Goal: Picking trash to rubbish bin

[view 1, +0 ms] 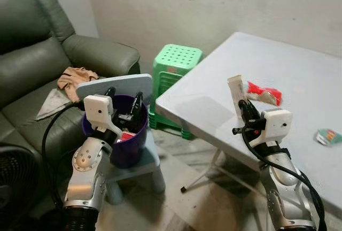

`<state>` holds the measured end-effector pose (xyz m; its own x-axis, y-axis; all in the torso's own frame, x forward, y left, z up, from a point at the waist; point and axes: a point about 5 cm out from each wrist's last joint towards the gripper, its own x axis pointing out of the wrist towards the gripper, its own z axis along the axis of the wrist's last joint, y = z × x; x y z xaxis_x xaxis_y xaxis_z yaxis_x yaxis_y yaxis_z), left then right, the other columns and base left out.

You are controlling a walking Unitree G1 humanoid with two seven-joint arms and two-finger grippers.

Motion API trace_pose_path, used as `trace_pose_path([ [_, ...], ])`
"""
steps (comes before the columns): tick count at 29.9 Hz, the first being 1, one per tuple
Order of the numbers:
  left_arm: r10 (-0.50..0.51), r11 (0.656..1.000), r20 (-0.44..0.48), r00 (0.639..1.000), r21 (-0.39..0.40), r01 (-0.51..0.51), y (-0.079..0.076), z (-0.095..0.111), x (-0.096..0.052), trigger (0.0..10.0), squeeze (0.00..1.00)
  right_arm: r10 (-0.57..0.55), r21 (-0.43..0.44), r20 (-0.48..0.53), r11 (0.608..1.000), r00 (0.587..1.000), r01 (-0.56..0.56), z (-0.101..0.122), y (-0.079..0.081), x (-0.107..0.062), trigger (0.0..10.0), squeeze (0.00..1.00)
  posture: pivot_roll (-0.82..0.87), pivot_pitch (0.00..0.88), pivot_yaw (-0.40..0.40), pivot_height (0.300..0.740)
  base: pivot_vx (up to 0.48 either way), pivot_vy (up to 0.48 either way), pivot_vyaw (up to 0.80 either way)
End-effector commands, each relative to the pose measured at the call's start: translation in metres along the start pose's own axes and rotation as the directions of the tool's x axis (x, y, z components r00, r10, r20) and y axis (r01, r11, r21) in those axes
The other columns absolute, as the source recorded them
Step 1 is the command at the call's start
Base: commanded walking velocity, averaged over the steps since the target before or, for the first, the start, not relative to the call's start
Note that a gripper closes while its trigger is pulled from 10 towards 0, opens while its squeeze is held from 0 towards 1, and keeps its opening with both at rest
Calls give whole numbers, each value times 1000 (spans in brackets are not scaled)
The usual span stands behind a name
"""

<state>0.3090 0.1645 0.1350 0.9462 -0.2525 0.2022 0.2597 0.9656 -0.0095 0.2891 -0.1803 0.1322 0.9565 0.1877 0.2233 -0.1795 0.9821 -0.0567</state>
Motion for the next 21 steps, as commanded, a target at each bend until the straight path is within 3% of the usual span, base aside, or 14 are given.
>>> trace_pose_path([
  [1, -2, 1000, -1, 1000, 0, 2, -1, 1, 3, 10000, 0, -11, -17, -5, 1000, 1000, 11, 0, -9, 0, 10000, 0, 52, 0, -20, 715, 0, 0, 800],
  [21, -5, 999, -70, 998, -49, 2, -8, -9, 8, 10000, 0, 11, -43, -18, 999, 1000, -12, -1, -19, 2, 10000, 0, 56, 0, -32, 715, 0, 0, 800],
])
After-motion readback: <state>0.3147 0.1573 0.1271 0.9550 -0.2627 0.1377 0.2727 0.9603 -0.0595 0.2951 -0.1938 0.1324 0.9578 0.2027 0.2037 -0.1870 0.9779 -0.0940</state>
